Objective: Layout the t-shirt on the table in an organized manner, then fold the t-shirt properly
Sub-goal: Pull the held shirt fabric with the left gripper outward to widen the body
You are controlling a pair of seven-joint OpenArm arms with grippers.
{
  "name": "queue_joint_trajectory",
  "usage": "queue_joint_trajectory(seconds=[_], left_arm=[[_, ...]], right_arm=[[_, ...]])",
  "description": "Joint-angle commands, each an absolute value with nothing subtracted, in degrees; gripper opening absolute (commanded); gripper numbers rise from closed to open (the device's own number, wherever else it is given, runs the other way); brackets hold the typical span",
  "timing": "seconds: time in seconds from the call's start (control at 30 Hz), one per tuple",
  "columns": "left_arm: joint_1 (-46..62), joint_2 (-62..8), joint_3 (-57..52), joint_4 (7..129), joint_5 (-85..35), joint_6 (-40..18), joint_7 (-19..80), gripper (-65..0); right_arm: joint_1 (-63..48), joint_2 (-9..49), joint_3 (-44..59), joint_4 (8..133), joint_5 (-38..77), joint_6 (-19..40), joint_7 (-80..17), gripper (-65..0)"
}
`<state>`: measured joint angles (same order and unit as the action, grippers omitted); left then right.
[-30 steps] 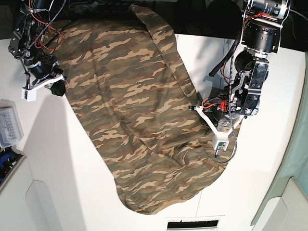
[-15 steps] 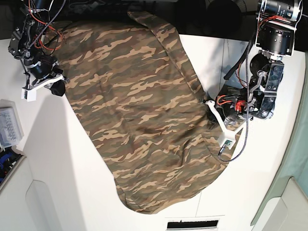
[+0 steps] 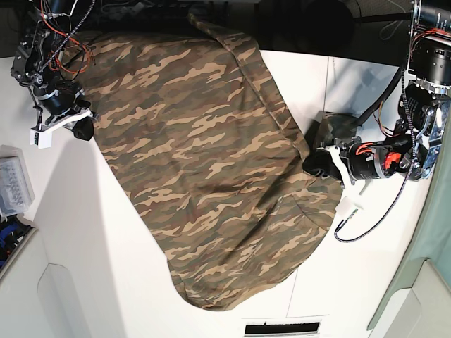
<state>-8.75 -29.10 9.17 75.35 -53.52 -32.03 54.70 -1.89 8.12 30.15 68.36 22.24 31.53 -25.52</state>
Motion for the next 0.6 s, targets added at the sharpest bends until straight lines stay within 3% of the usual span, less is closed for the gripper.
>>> queue_joint_trajectory(seconds=[0.0, 0.07, 0.33, 0.47, 0.57], left_arm=[[-9.96, -30.22, 8.86, 76.31, -55.09, -33.3, 54.52, -53.6], [-9.8, -30.5, 8.86, 76.31, -55.09, -33.28, 54.7, -51.3], [-7.84, -30.68, 8.86, 76.29, -53.87, -33.28, 54.68, -51.8], [-6.42, -30.92, 8.86, 76.27, -48.51, -33.26, 53.93, -63.7], [-5.19, -32.71, 8.86, 76.27, -47.7, -33.26, 51.44, -65.0]], right_arm=[[-1.45, 8.86, 30.26, 68.95, 21.89, 31.31, -25.43, -65.0], [-1.43, 8.86, 30.26, 68.95, 21.93, 31.31, -25.43, -65.0], [-1.45, 8.86, 30.26, 68.95, 22.02, 31.29, -25.43, -65.0], [-1.43, 8.88, 30.26, 68.95, 22.0, 31.29, -25.43, -65.0], [-1.43, 8.88, 30.26, 68.95, 21.96, 31.31, -25.43, -65.0]])
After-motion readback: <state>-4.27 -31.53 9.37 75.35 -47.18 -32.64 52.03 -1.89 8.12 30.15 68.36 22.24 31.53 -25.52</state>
